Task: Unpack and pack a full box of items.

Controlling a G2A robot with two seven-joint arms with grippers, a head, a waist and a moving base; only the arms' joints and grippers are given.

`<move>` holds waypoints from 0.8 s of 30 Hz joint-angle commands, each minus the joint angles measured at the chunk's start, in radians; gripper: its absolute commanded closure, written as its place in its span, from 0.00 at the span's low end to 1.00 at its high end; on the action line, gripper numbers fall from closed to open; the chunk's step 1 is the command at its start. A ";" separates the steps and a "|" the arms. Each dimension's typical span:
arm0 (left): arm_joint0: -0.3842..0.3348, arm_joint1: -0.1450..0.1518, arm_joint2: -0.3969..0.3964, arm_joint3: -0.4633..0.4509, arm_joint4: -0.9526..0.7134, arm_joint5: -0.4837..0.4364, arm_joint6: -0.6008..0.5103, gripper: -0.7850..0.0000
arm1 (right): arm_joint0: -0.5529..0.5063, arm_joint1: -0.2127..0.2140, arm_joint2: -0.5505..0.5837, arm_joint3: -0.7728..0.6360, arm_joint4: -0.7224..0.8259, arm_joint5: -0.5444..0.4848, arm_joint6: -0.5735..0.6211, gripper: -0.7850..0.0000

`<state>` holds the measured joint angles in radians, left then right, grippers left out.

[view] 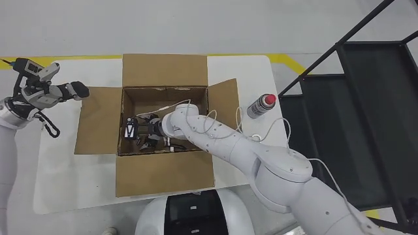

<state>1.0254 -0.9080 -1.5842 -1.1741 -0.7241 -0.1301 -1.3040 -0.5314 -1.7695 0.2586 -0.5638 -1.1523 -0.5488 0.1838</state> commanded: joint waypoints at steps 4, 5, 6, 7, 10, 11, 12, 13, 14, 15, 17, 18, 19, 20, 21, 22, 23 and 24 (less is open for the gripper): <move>-0.001 0.001 -0.010 0.017 -0.014 -0.015 0.018 0.00 | 0.004 -0.028 0.005 0.048 -0.002 0.004 -0.005 0.00; 0.000 0.001 -0.014 0.020 -0.018 -0.018 0.018 0.00 | 0.004 -0.034 0.006 0.058 -0.002 0.002 -0.007 0.00; 0.000 0.002 -0.018 0.022 -0.020 -0.021 0.018 0.00 | 0.004 -0.039 0.007 0.067 -0.003 -0.002 -0.010 0.00; 0.001 0.002 -0.021 0.023 -0.023 -0.023 0.017 0.00 | 0.005 -0.044 0.007 0.076 -0.005 -0.008 -0.012 0.00; 0.005 0.004 -0.032 0.032 -0.030 -0.030 0.033 0.00 | 0.008 -0.058 0.009 0.102 -0.009 -0.015 -0.019 0.00; 0.007 0.004 -0.035 0.034 -0.028 -0.032 0.043 0.00 | 0.009 -0.062 0.010 0.111 -0.011 -0.018 -0.022 0.00; 0.009 0.004 -0.037 0.037 -0.027 -0.033 0.055 0.00 | 0.011 -0.066 0.011 0.120 -0.013 -0.019 -0.026 0.00; 0.011 0.005 -0.041 0.042 -0.024 -0.035 0.069 0.00 | 0.013 -0.069 0.013 0.127 -0.015 -0.022 -0.032 0.00; 0.013 0.005 -0.043 0.044 -0.015 -0.035 0.083 0.00 | 0.015 -0.072 0.014 0.134 -0.017 -0.026 -0.037 0.02; 0.015 0.006 -0.045 0.046 0.000 -0.037 0.102 0.00 | 0.018 -0.075 0.016 0.141 -0.018 -0.030 -0.041 0.08; 0.018 0.007 -0.046 0.045 0.011 -0.038 0.124 0.00 | 0.022 -0.079 0.020 0.153 -0.021 -0.038 -0.052 0.49; 0.020 0.006 -0.047 0.046 0.005 -0.036 0.126 0.00 | 0.024 -0.080 0.021 0.160 -0.023 -0.041 -0.057 0.67; 0.022 0.006 -0.048 0.048 0.001 -0.036 0.127 0.00 | 0.025 -0.082 0.023 0.166 -0.026 -0.043 -0.061 0.72; 0.024 0.007 -0.050 0.051 0.000 -0.037 0.132 0.00 | 0.025 -0.083 0.024 0.171 -0.029 -0.045 -0.065 0.72; 0.025 0.007 -0.052 0.051 -0.001 -0.038 0.134 0.00 | 0.025 -0.085 0.025 0.175 -0.031 -0.049 -0.069 0.70; 0.026 0.007 -0.053 0.051 -0.002 -0.039 0.137 0.00 | 0.025 -0.086 0.026 0.180 -0.034 -0.052 -0.073 0.65; 0.029 0.007 -0.055 0.051 -0.001 -0.041 0.142 0.00 | 0.025 -0.087 0.026 0.184 -0.038 -0.055 -0.076 0.62; 0.031 0.007 -0.057 0.049 0.001 -0.042 0.146 0.00 | 0.025 -0.088 0.027 0.189 -0.041 -0.057 -0.080 0.63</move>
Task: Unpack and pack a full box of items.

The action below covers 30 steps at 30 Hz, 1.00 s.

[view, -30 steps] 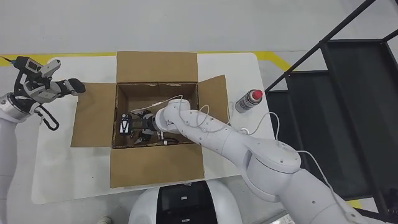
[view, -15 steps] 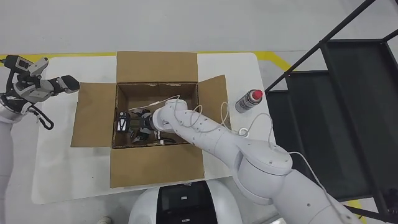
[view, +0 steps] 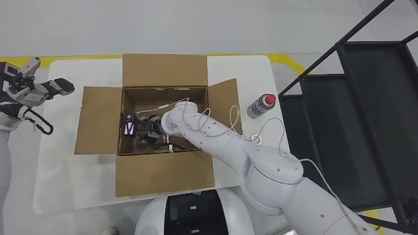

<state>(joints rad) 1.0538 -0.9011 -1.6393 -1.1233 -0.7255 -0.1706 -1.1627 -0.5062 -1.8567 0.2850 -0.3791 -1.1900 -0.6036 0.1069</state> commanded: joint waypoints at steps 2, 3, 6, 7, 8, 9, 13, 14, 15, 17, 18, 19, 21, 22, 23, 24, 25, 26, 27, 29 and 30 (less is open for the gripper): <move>0.009 0.001 -0.005 -0.003 0.008 -0.001 0.018 0.00 | 0.001 -0.003 0.004 0.012 -0.006 -0.008 -0.010 0.66; 0.012 0.001 -0.007 -0.003 0.012 0.000 0.024 0.00 | 0.002 -0.003 0.006 0.016 -0.008 -0.011 -0.013 0.79; 0.020 0.001 -0.008 0.004 0.009 0.006 0.034 0.00 | 0.004 -0.002 0.010 0.021 -0.015 -0.024 -0.018 0.89; 0.020 0.001 -0.007 0.008 0.009 0.006 0.037 0.00 | 0.004 -0.001 0.011 0.022 -0.018 -0.029 -0.020 0.89; 0.020 0.001 -0.005 0.015 0.010 0.007 0.041 0.00 | 0.005 0.001 0.013 0.023 -0.020 -0.035 -0.019 0.89; 0.019 0.000 -0.002 0.023 0.015 0.009 0.046 0.00 | 0.005 0.002 0.015 0.023 -0.022 -0.042 -0.019 0.94; 0.008 -0.002 0.020 0.051 0.053 0.009 0.071 0.00 | 0.007 0.012 0.025 0.012 -0.028 -0.062 -0.016 0.87; 0.005 -0.003 0.026 0.058 0.059 0.010 0.074 0.00 | 0.008 0.015 0.028 0.009 -0.028 -0.065 -0.014 0.77; 0.001 -0.004 0.032 0.066 0.062 0.011 0.074 0.00 | 0.009 0.018 0.031 0.003 -0.030 -0.066 -0.012 0.70; -0.008 -0.005 0.045 0.088 0.089 0.011 0.094 0.00 | 0.009 0.026 0.041 -0.011 -0.030 -0.059 -0.016 0.47; -0.014 -0.005 0.053 0.094 0.111 0.009 0.109 0.00 | 0.010 0.030 0.044 -0.019 -0.032 -0.057 -0.014 0.22; -0.018 -0.007 0.062 0.099 0.119 0.009 0.114 0.00 | 0.010 0.035 0.049 -0.027 -0.033 -0.052 -0.012 0.00; -0.028 -0.010 0.077 0.115 0.125 0.006 0.121 0.00 | 0.011 0.045 0.060 -0.046 -0.035 -0.042 -0.010 0.00; -0.034 -0.011 0.084 0.122 0.143 0.002 0.135 0.00 | 0.011 0.050 0.065 -0.056 -0.038 -0.038 -0.006 0.00; -0.040 -0.012 0.092 0.128 0.160 -0.001 0.151 0.00 | 0.010 0.055 0.069 -0.067 -0.040 -0.036 0.000 0.00; -0.045 -0.014 0.101 0.131 0.159 0.001 0.150 0.00 | 0.009 0.061 0.074 -0.080 -0.041 -0.035 0.006 0.00; -0.050 -0.017 0.108 0.135 0.149 0.003 0.140 0.00 | 0.007 0.066 0.079 -0.093 -0.043 -0.034 0.014 0.00; -0.056 -0.019 0.118 0.142 0.153 0.004 0.138 0.00 | 0.005 0.071 0.084 -0.107 -0.045 -0.034 0.022 0.00; -0.064 -0.020 0.128 0.149 0.170 0.005 0.146 0.00 | 0.002 0.077 0.089 -0.120 -0.046 -0.034 0.030 0.00; -0.081 -0.025 0.151 0.158 0.182 0.005 0.146 0.00 | -0.005 0.088 0.099 -0.146 -0.051 -0.031 0.049 0.00; -0.088 -0.027 0.160 0.164 0.177 0.005 0.137 0.00 | -0.009 0.094 0.105 -0.159 -0.052 -0.030 0.059 0.00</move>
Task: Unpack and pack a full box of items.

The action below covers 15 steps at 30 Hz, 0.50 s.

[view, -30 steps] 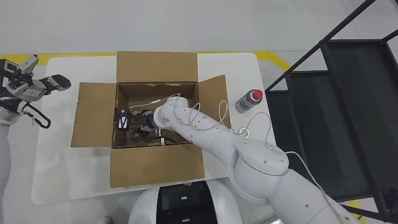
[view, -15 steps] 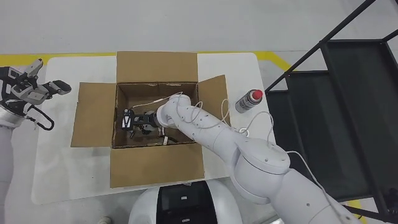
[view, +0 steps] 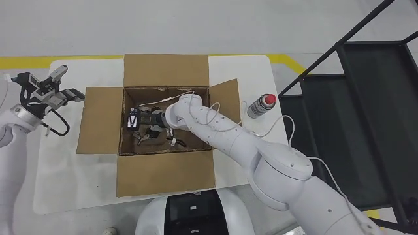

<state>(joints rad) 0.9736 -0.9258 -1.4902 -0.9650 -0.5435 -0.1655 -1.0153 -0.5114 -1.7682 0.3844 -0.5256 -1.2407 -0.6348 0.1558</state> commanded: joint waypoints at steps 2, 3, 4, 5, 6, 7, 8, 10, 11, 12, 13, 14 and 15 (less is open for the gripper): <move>-0.021 -0.006 0.026 0.015 0.002 -0.002 -0.022 0.00 | -0.013 0.018 0.017 -0.039 -0.003 0.001 0.032 0.00; -0.027 -0.007 0.035 0.016 0.013 0.000 -0.033 0.00 | -0.020 0.024 0.023 -0.051 -0.001 -0.002 0.045 0.00; -0.032 -0.007 0.040 0.020 0.020 0.001 -0.036 0.00 | -0.026 0.030 0.029 -0.063 0.000 -0.006 0.061 0.00; -0.036 -0.008 0.045 0.022 0.029 0.001 -0.037 0.00 | -0.032 0.035 0.034 -0.075 0.002 -0.011 0.079 0.00; -0.040 -0.008 0.049 0.022 0.033 0.002 -0.040 0.00 | -0.040 0.041 0.040 -0.088 0.005 -0.015 0.093 0.00; -0.043 -0.009 0.052 0.025 0.031 0.002 -0.044 0.00 | -0.047 0.046 0.046 -0.101 0.007 -0.015 0.105 0.00; -0.045 -0.010 0.053 0.028 0.030 0.001 -0.046 0.00 | -0.055 0.051 0.051 -0.111 0.009 -0.017 0.117 0.00; -0.049 -0.010 0.053 0.035 0.024 -0.001 -0.052 0.00 | -0.071 0.058 0.059 -0.133 0.010 -0.018 0.140 0.00; -0.050 -0.010 0.051 0.039 0.017 -0.004 -0.054 0.00 | -0.080 0.061 0.062 -0.142 0.012 -0.018 0.149 0.00; -0.050 -0.010 0.048 0.043 0.010 -0.008 -0.058 0.00 | -0.088 0.063 0.063 -0.150 0.012 -0.016 0.158 0.00; -0.050 -0.010 0.043 0.050 0.001 -0.012 -0.060 0.00 | -0.096 0.063 0.062 -0.159 0.008 -0.017 0.167 0.00; -0.050 -0.009 0.036 0.056 -0.002 -0.017 -0.057 0.00 | -0.103 0.063 0.062 -0.165 0.007 -0.012 0.170 0.00; -0.049 -0.007 0.028 0.062 -0.005 -0.024 -0.052 0.00 | -0.109 0.062 0.061 -0.171 0.005 -0.005 0.169 0.00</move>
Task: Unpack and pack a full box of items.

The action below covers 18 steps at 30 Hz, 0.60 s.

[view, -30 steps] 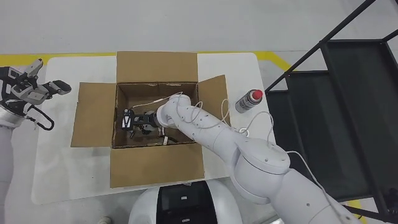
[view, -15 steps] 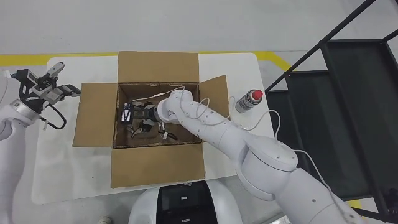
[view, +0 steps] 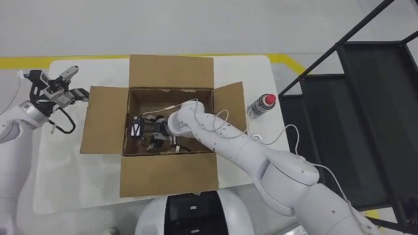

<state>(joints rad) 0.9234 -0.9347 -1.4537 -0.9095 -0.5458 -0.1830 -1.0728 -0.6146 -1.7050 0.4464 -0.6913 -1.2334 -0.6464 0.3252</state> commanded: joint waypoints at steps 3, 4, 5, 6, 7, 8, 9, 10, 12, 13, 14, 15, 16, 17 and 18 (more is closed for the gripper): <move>0.010 0.006 -0.037 0.015 -0.033 -0.022 -0.002 0.00 | -0.018 -0.007 -0.003 -0.006 -0.009 0.028 -0.009 0.00; 0.015 0.008 -0.046 0.015 -0.041 -0.026 -0.009 0.00 | -0.021 -0.009 -0.004 -0.003 -0.012 0.036 -0.014 0.00; 0.020 0.010 -0.054 0.012 -0.047 -0.029 -0.012 0.00 | -0.022 -0.011 -0.005 0.002 -0.016 0.044 -0.019 0.00; 0.026 0.012 -0.061 0.009 -0.048 -0.029 -0.014 0.00 | -0.023 -0.014 -0.005 0.007 -0.020 0.055 -0.025 0.00; 0.031 0.014 -0.068 0.005 -0.049 -0.029 -0.015 0.00 | -0.023 -0.017 -0.006 0.013 -0.023 0.062 -0.029 0.00; 0.037 0.015 -0.074 0.001 -0.050 -0.029 -0.015 0.00 | -0.022 -0.020 -0.007 0.020 -0.027 0.066 -0.034 0.00; 0.042 0.017 -0.078 -0.004 -0.051 -0.029 -0.016 0.00 | -0.021 -0.023 -0.008 0.027 -0.030 0.072 -0.037 0.00; 0.046 0.017 -0.080 -0.010 -0.051 -0.027 -0.015 0.00 | -0.020 -0.026 -0.009 0.033 -0.032 0.074 -0.040 0.00; 0.054 0.018 -0.084 -0.020 -0.052 -0.024 -0.013 0.00 | -0.017 -0.034 -0.012 0.048 -0.036 0.077 -0.042 0.00; 0.058 0.019 -0.086 -0.025 -0.054 -0.023 -0.013 0.00 | -0.014 -0.038 -0.014 0.055 -0.038 0.078 -0.045 0.00; 0.062 0.019 -0.087 -0.030 -0.054 -0.023 -0.012 0.00 | -0.012 -0.043 -0.015 0.063 -0.039 0.080 -0.048 0.00; 0.065 0.019 -0.088 -0.035 -0.055 -0.023 -0.012 0.00 | -0.009 -0.047 -0.016 0.071 -0.039 0.083 -0.051 0.00; 0.068 0.019 -0.089 -0.040 -0.056 -0.023 -0.011 0.00 | -0.006 -0.052 -0.017 0.079 -0.039 0.084 -0.054 0.00; 0.071 0.020 -0.091 -0.043 -0.057 -0.023 -0.010 0.00 | -0.003 -0.057 -0.017 0.087 -0.039 0.086 -0.058 0.00; 0.073 0.020 -0.092 -0.047 -0.058 -0.021 -0.010 0.00 | -0.001 -0.062 -0.019 0.096 -0.040 0.087 -0.061 0.00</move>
<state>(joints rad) 0.9938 -0.9151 -1.5444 -0.9530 -0.6028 -0.2056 -1.0831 -0.6178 -1.7622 0.4287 -0.6040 -1.2729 -0.5607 0.2671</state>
